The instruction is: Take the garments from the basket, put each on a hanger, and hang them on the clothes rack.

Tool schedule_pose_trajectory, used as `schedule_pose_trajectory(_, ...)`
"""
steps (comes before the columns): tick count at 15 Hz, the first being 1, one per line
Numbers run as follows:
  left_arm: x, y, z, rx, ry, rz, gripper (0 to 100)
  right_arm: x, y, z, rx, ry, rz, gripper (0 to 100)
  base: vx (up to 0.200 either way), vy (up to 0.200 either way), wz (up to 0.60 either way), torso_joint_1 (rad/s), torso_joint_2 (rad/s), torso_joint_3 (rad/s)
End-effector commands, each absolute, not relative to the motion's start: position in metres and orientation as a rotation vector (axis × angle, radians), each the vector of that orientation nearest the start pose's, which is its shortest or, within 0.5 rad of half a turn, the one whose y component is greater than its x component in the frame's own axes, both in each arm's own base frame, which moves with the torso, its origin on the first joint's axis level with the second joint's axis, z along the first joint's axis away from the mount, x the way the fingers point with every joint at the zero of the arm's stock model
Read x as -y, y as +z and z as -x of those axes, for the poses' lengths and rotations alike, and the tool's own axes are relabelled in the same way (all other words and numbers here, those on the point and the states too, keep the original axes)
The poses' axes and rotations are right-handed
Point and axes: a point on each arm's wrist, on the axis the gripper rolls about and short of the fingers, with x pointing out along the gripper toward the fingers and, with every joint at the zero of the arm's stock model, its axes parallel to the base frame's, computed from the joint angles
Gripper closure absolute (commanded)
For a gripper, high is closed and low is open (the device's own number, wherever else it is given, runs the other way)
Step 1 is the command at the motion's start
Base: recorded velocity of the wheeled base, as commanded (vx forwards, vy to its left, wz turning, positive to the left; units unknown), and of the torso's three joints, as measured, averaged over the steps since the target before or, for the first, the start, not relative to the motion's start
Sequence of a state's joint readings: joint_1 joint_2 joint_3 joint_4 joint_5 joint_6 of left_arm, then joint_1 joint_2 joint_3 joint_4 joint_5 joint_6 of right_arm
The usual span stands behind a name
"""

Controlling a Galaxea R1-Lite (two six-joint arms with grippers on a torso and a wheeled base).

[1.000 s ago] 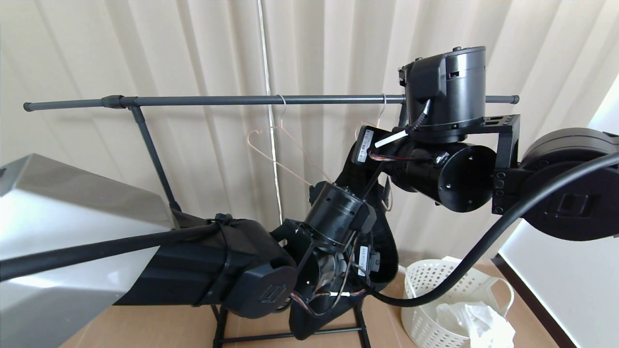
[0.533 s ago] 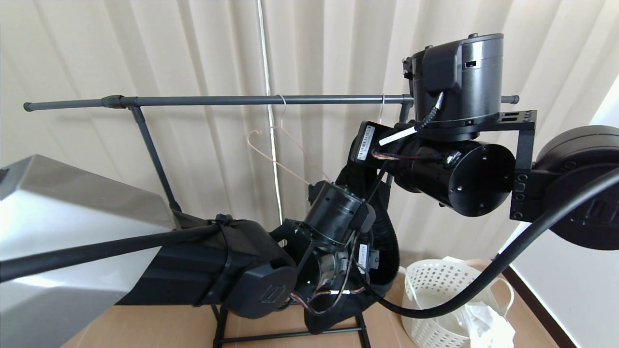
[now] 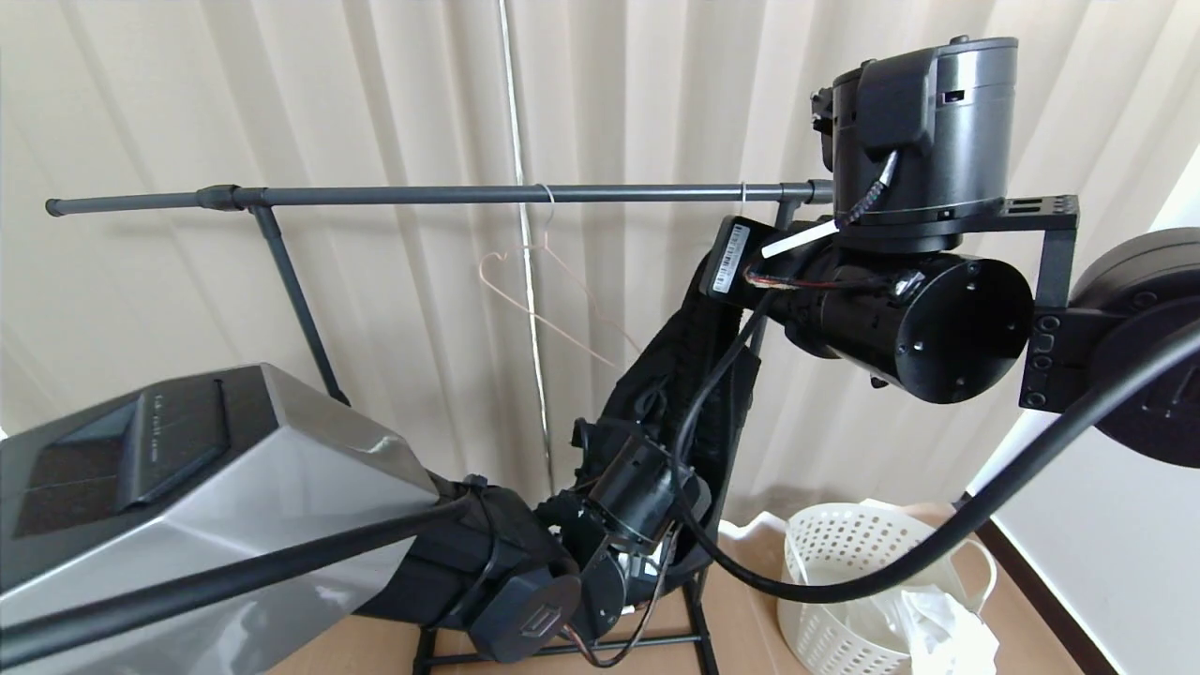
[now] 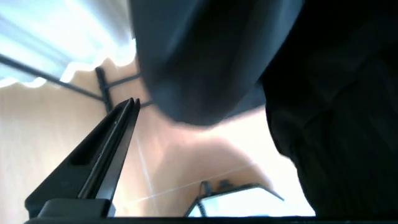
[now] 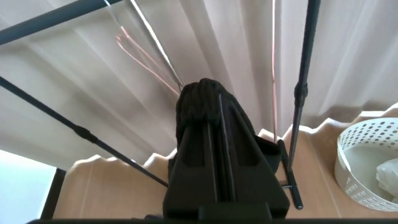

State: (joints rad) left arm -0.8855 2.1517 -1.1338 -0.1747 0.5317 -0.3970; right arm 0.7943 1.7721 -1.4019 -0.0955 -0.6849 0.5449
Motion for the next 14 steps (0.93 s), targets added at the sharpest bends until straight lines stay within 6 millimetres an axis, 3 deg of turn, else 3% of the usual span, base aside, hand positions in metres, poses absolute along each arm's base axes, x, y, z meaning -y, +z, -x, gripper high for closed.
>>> schedule_pose_trajectory(1, 0.286, 0.056, -0.248, -0.715, -0.188, -0.201, 0, -0.228, 0.275, -0.258, -0.218, 0.022, -0.362, 100, 0.0, 0.0, 0.0, 0.0, 0.0, 0.0)
schedule_pose_trajectory(2, 0.27, 0.076, -0.236, -0.696, -0.19, -0.185, 100, -0.215, 0.276, -0.267, -0.207, -0.024, -0.364, 100, 0.0, 0.0, 0.0, 0.0, 0.0, 0.0)
schedule_pose_trajectory(4, 0.255, 0.099, -0.234, -0.658, -0.179, -0.141, 100, -0.207, 0.276, -0.273, -0.204, -0.053, -0.353, 100, 0.0, 0.0, 0.0, 0.0, 0.0, 0.0)
schedule_pose_trajectory(6, 0.227, 0.138, -0.244, -0.575, -0.136, -0.071, 100, -0.197, 0.277, -0.272, -0.203, -0.066, -0.312, 100, 0.0, 0.0, 0.0, 0.0, 0.0, 0.0)
schedule_pose_trajectory(7, 0.224, 0.14, -0.245, -0.569, -0.131, -0.071, 100, -0.197, 0.277, -0.271, -0.206, -0.066, -0.305, 100, 0.0, 0.0, 0.0, 0.0, 0.0, 0.0)
schedule_pose_trajectory(8, 0.208, 0.163, -0.255, -0.51, -0.1, -0.055, 100, -0.192, 0.273, -0.266, -0.222, -0.064, -0.245, 100, 0.0, 0.0, 0.0, 0.0, 0.0, 0.0)
schedule_pose_trajectory(10, 0.197, 0.193, -0.266, -0.43, -0.079, -0.029, 100, -0.185, 0.255, -0.257, -0.275, -0.057, -0.116, 100, 0.0, 0.0, 0.0, 0.0, 0.0, 0.0)
schedule_pose_trajectory(14, 0.198, 0.21, -0.271, -0.398, -0.094, -0.089, 100, -0.173, 0.232, -0.239, -0.344, 0.035, 0.079, 100, 0.0, 0.0, 0.0, 0.0, 0.0, 0.0)
